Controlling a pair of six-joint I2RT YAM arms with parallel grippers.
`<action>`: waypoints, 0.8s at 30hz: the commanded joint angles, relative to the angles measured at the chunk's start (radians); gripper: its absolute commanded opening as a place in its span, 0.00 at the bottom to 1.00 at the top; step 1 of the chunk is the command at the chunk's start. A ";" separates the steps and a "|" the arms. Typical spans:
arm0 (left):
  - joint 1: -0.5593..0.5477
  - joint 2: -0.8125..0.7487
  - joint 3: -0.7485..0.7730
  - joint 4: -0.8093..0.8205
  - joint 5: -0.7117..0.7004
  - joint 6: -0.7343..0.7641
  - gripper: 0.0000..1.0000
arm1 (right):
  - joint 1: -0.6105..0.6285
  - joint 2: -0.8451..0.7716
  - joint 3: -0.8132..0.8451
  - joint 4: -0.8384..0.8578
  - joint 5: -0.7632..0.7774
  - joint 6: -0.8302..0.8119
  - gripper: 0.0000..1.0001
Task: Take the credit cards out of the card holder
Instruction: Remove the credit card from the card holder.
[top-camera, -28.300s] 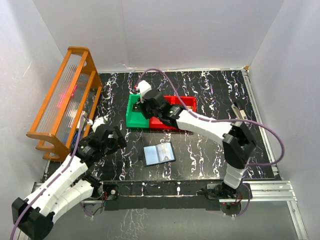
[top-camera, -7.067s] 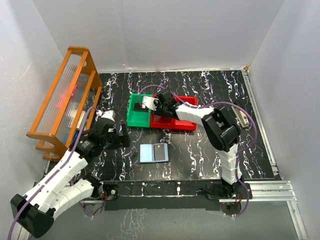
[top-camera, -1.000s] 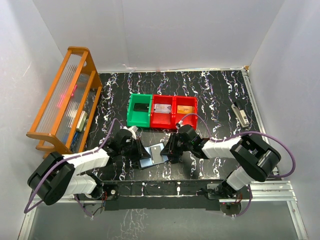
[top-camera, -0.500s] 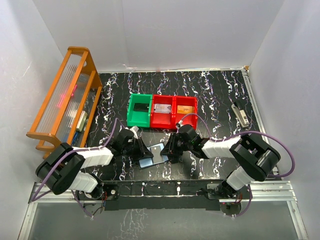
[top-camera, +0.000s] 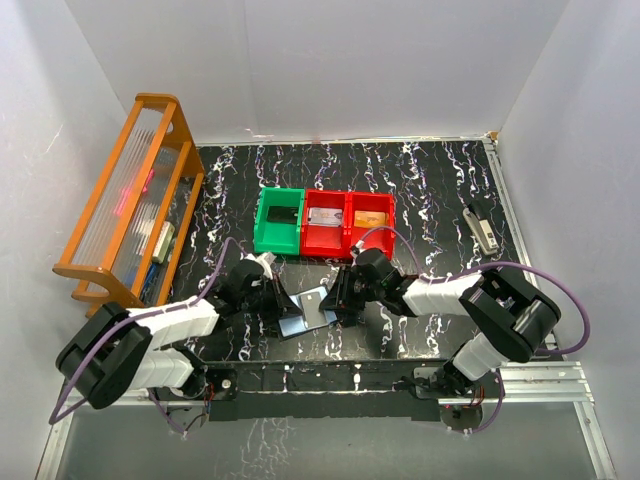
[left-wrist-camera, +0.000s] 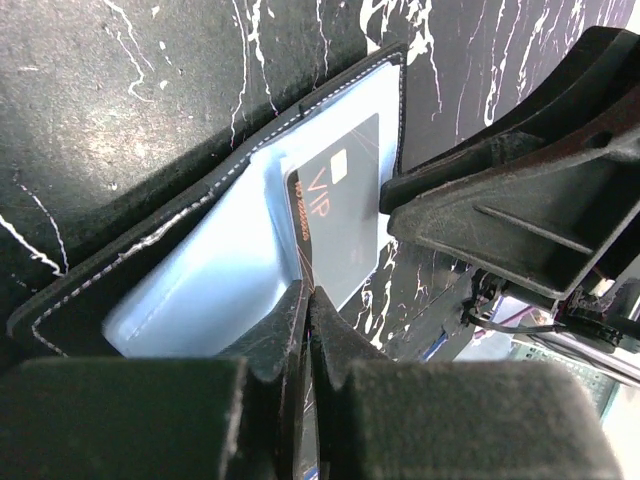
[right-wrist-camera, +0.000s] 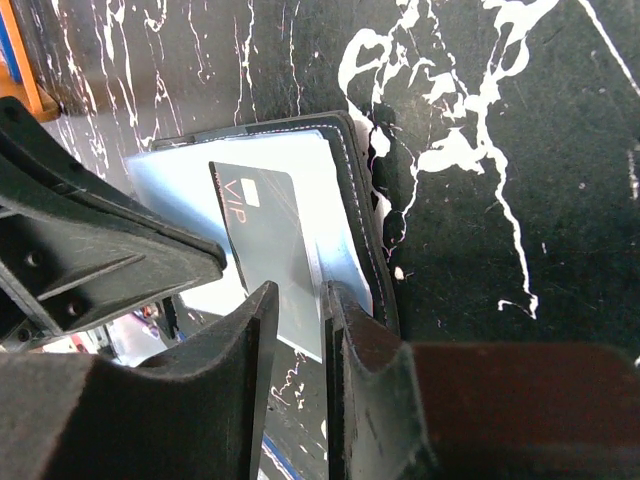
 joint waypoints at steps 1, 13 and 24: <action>-0.005 -0.061 -0.006 -0.085 -0.029 0.046 0.00 | 0.007 -0.020 0.030 -0.084 0.039 -0.052 0.24; -0.005 -0.028 0.012 -0.035 -0.014 0.017 0.16 | 0.009 -0.102 0.128 -0.140 -0.005 -0.113 0.24; -0.004 -0.008 0.001 -0.006 -0.016 0.000 0.32 | 0.018 0.065 0.107 -0.084 -0.048 -0.100 0.20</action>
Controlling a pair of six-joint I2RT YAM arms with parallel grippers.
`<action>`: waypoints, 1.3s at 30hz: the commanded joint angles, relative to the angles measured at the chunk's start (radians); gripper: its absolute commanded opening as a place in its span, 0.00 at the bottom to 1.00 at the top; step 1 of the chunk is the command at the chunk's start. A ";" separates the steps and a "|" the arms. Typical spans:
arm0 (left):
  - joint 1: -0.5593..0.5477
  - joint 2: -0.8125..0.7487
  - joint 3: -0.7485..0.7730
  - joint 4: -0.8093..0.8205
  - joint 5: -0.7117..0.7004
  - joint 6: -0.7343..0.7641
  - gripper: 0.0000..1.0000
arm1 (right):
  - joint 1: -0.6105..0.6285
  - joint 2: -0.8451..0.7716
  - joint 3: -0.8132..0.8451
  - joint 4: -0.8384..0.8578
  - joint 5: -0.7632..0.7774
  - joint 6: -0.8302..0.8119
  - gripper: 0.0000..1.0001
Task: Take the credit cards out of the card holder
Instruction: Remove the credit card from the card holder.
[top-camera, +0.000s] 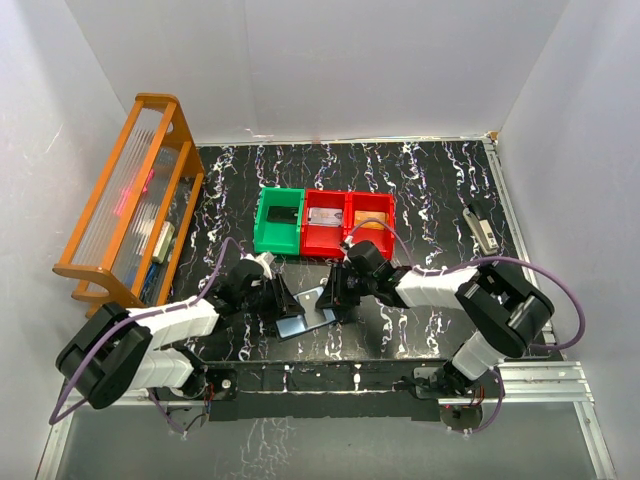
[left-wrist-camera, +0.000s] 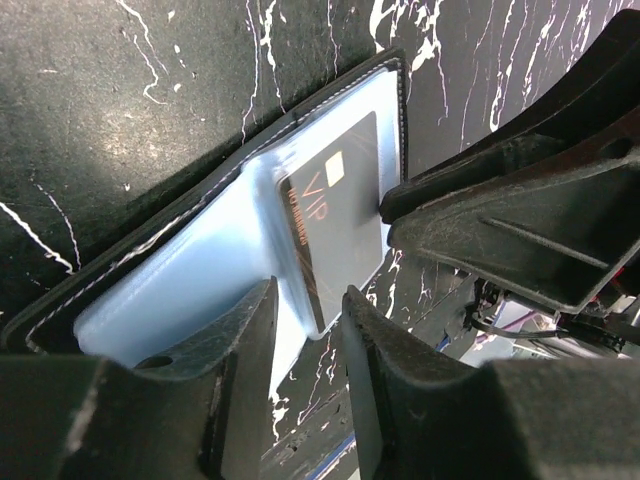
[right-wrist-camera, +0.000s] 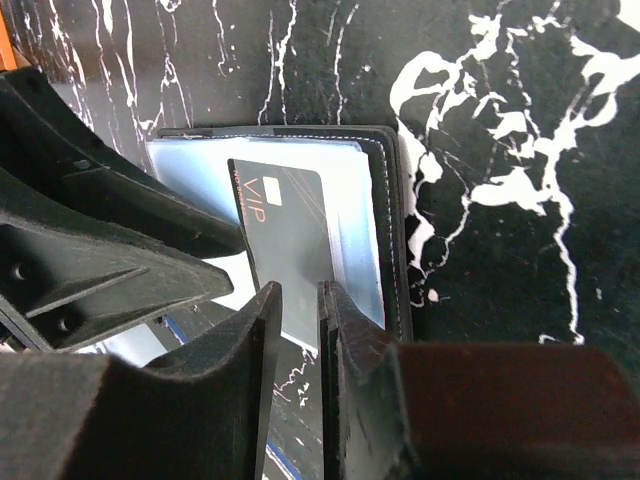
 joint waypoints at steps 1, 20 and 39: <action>-0.005 0.021 -0.002 0.030 0.002 -0.012 0.32 | 0.008 0.042 -0.010 0.059 -0.018 0.001 0.19; -0.005 0.121 -0.032 0.192 0.035 -0.064 0.20 | 0.009 0.034 -0.154 0.221 -0.040 0.115 0.14; -0.005 0.140 0.030 0.068 0.024 0.022 0.00 | 0.005 -0.132 0.024 -0.116 0.212 -0.010 0.23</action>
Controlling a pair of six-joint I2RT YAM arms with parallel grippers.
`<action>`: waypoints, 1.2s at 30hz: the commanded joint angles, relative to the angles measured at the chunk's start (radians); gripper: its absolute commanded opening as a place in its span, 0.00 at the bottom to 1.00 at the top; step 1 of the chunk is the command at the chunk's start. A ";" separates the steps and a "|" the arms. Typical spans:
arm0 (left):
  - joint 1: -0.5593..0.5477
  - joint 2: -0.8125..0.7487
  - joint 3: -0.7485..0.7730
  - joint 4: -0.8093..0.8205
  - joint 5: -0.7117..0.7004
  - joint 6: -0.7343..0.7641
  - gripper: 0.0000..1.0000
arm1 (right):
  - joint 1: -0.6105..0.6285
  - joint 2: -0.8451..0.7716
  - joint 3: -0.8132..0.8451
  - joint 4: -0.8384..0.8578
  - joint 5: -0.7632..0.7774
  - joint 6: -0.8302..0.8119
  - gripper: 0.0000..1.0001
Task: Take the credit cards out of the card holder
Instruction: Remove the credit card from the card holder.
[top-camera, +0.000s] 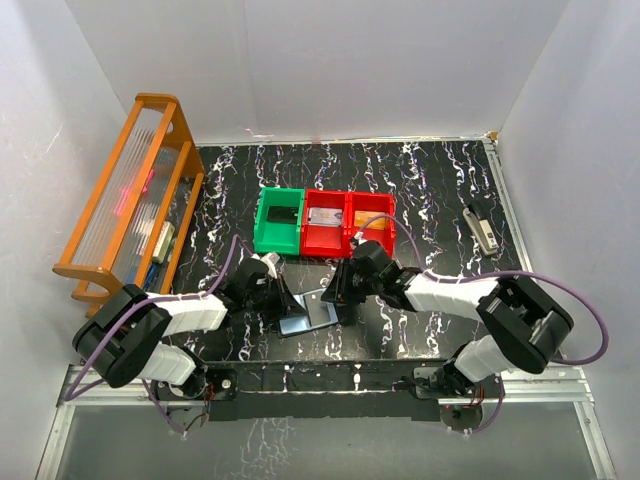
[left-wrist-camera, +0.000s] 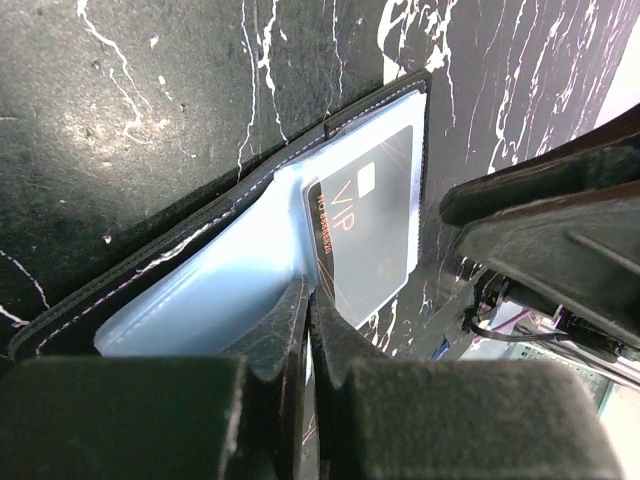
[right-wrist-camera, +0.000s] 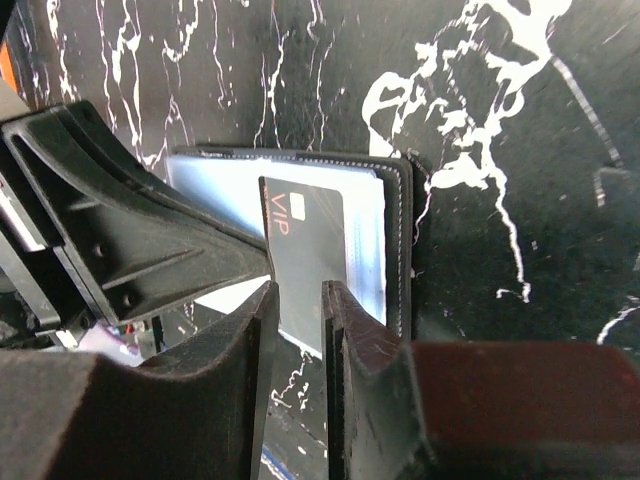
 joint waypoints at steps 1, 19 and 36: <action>-0.005 -0.001 0.019 -0.063 -0.014 0.031 0.00 | -0.003 -0.025 0.051 -0.078 0.093 -0.048 0.23; -0.005 -0.164 0.083 -0.247 -0.080 0.066 0.38 | -0.002 -0.042 0.059 -0.100 0.073 -0.051 0.22; -0.006 -0.049 0.029 -0.022 0.006 -0.017 0.37 | -0.002 0.079 0.043 0.024 -0.059 -0.006 0.21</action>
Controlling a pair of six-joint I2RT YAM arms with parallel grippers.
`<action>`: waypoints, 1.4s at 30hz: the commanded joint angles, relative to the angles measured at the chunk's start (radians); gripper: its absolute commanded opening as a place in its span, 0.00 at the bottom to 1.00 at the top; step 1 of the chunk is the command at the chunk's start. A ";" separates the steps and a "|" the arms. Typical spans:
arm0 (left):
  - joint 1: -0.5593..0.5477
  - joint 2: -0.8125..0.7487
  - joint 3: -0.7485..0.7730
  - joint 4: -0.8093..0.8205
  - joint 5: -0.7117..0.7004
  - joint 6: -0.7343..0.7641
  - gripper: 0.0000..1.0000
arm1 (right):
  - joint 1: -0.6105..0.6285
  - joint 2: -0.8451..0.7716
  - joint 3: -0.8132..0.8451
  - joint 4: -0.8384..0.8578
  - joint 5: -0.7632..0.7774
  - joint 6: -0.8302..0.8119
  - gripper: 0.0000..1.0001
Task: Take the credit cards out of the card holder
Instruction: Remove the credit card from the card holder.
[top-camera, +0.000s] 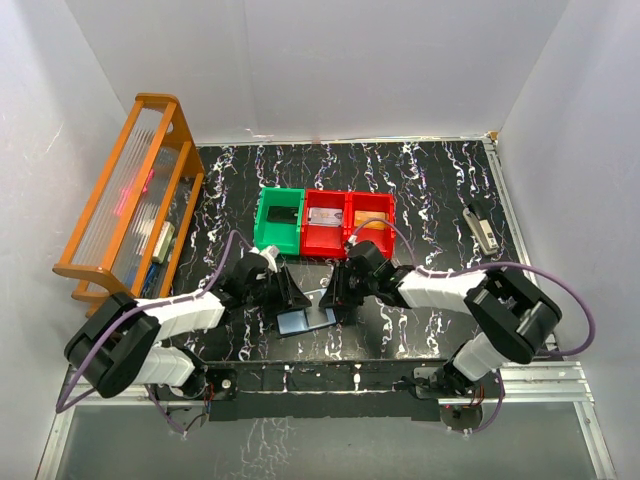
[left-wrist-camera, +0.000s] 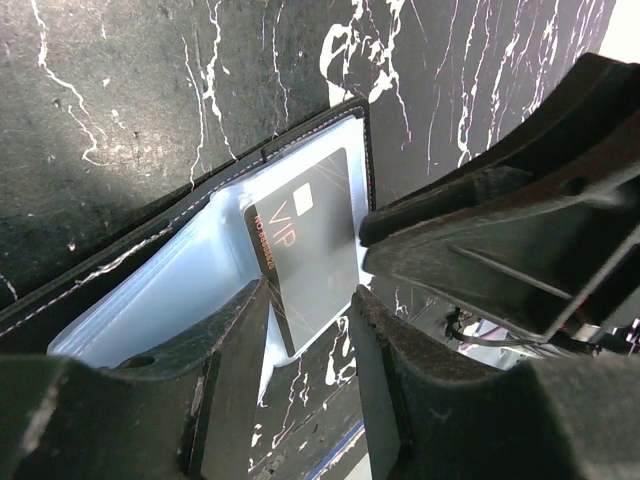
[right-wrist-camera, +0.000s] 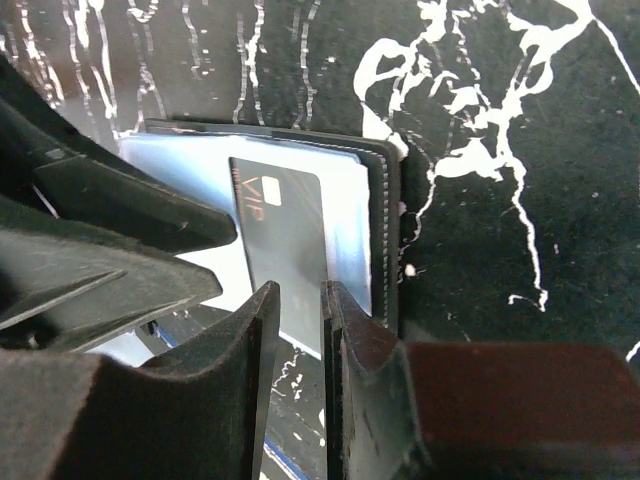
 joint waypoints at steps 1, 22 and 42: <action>-0.005 0.038 -0.033 0.097 0.038 -0.035 0.36 | 0.000 0.050 -0.002 0.069 -0.012 0.018 0.21; -0.005 -0.030 -0.073 -0.016 -0.043 -0.051 0.41 | 0.001 0.060 -0.106 0.164 -0.027 0.073 0.20; -0.006 0.086 -0.071 0.218 0.104 -0.073 0.13 | 0.007 0.086 -0.116 0.232 -0.087 0.089 0.20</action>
